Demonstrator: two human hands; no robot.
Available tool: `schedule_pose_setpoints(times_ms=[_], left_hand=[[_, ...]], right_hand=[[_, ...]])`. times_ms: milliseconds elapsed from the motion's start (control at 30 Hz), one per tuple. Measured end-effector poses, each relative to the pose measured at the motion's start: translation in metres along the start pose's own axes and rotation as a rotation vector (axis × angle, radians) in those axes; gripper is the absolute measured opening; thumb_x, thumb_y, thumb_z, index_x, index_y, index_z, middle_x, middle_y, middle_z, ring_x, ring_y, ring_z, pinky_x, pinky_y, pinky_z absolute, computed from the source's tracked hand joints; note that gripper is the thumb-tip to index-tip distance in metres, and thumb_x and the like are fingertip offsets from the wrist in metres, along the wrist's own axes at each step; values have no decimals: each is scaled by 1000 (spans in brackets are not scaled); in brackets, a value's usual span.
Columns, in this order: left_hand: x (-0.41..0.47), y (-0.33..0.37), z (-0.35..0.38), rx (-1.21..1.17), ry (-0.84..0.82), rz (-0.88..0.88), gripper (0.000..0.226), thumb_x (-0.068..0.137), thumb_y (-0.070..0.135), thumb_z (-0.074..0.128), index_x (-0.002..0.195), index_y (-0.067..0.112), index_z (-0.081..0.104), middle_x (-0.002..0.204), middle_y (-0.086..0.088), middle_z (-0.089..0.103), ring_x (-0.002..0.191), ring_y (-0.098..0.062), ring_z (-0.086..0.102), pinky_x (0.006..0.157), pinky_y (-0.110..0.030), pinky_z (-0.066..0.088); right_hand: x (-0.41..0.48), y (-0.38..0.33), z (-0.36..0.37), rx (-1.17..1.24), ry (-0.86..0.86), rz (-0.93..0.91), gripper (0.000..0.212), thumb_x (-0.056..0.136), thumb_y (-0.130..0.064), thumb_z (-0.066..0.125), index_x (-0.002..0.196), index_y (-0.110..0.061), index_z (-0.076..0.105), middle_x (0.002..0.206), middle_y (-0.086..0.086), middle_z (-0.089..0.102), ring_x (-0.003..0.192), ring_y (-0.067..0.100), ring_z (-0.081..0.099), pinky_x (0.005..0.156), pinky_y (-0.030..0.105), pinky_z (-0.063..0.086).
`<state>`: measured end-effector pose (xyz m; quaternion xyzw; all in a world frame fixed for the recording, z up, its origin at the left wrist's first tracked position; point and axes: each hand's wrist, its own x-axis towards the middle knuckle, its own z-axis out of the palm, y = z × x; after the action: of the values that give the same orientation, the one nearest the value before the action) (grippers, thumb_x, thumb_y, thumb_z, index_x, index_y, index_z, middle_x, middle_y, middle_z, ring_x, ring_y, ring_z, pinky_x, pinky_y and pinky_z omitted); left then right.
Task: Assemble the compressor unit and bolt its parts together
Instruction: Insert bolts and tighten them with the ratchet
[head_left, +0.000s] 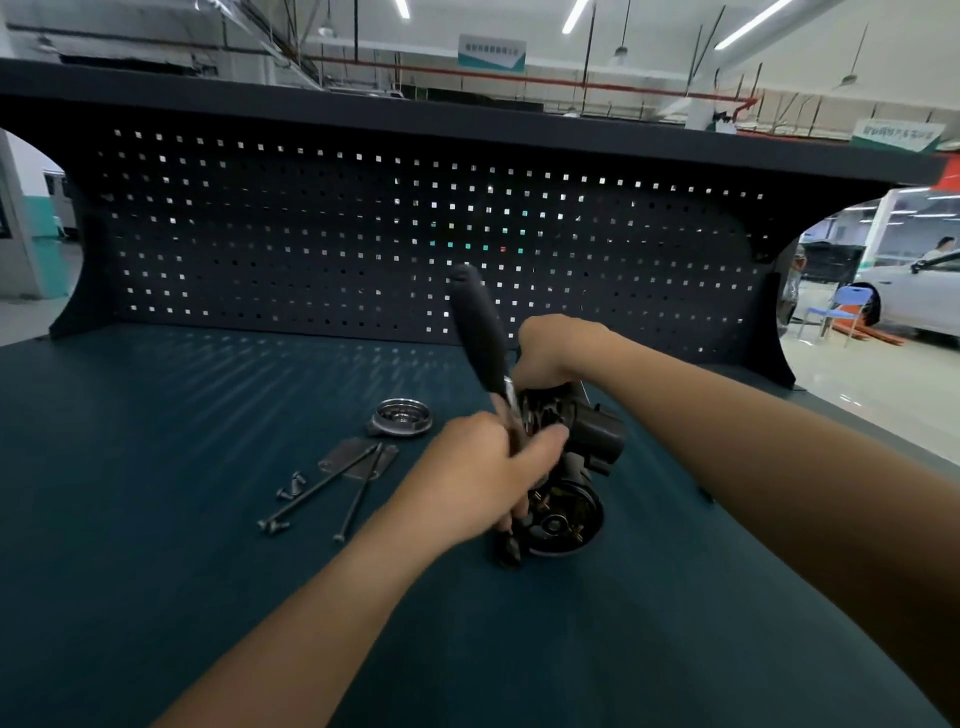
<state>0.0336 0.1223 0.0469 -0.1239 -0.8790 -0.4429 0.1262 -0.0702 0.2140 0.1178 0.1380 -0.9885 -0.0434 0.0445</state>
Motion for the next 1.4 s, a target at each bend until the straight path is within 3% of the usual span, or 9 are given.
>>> schedule_pose_setpoints(times_ms=[67, 233, 300, 500, 600, 833, 1167, 1233, 1400], left_hand=[[-1, -2, 7, -87, -2, -11, 50, 92, 44, 44, 52, 16, 52, 36, 6, 55, 32, -3, 50, 39, -11, 39], [-7, 3, 4, -1402, -163, -390, 51, 90, 42, 46, 66, 3, 68, 56, -5, 65, 37, -7, 56, 36, -16, 46], [-8, 0, 2, -1629, -186, -428, 51, 87, 41, 50, 63, 2, 70, 56, -3, 63, 36, -5, 55, 34, -16, 46], [2, 1, -5, -460, -28, -141, 43, 94, 41, 42, 68, 10, 58, 42, 2, 56, 32, -7, 47, 37, -13, 37], [4, 0, 1, -186, 18, -9, 50, 91, 44, 43, 53, 13, 54, 40, 2, 56, 32, -7, 48, 38, -12, 37], [-6, -1, 2, -1574, -213, -373, 42, 76, 42, 56, 69, 3, 70, 59, -2, 64, 37, -3, 55, 36, -15, 47], [1, -3, 10, -262, -61, -59, 37, 90, 39, 51, 61, 17, 55, 47, 2, 62, 36, -7, 52, 40, -13, 37], [0, -2, 12, -396, -45, -84, 37, 92, 38, 48, 64, 15, 55, 48, 1, 62, 36, -7, 51, 40, -13, 39], [-3, -2, -2, -1546, -172, -372, 41, 90, 43, 45, 76, 7, 58, 50, 1, 59, 33, -2, 50, 34, -14, 43]], right_hand=[[0, -2, -1, -40, -28, -14, 24, 86, -29, 51, 68, -13, 49, 70, 0, 51, 67, 20, 51, 67, 30, 41], [-3, -5, -8, 1, -110, -22, 36, 91, -21, 44, 58, -7, 45, 55, 6, 46, 46, 19, 41, 43, 23, 31], [-3, -4, -8, 38, -93, -22, 37, 92, -21, 43, 58, -8, 45, 54, 6, 45, 46, 18, 39, 41, 23, 29], [-4, -6, -5, -41, -82, -20, 40, 88, -42, 53, 63, -12, 46, 64, 0, 47, 57, 16, 45, 57, 27, 38], [-6, -8, -4, -126, -71, 11, 24, 87, -29, 50, 70, -13, 46, 72, -1, 49, 62, 15, 46, 64, 31, 38], [-3, -10, -6, 28, -88, 8, 34, 91, -20, 41, 60, -8, 48, 59, 6, 49, 51, 18, 44, 48, 25, 34], [-6, -1, -2, -31, -31, 37, 28, 87, -30, 51, 66, -14, 44, 72, 0, 47, 74, 22, 51, 71, 32, 40], [-4, -1, -4, -12, -62, 35, 27, 89, -23, 46, 65, -11, 45, 68, 2, 47, 64, 20, 47, 63, 28, 39], [-2, -5, -9, 112, -122, 14, 35, 93, -19, 41, 61, -7, 48, 55, 7, 45, 45, 18, 37, 34, 15, 27]])
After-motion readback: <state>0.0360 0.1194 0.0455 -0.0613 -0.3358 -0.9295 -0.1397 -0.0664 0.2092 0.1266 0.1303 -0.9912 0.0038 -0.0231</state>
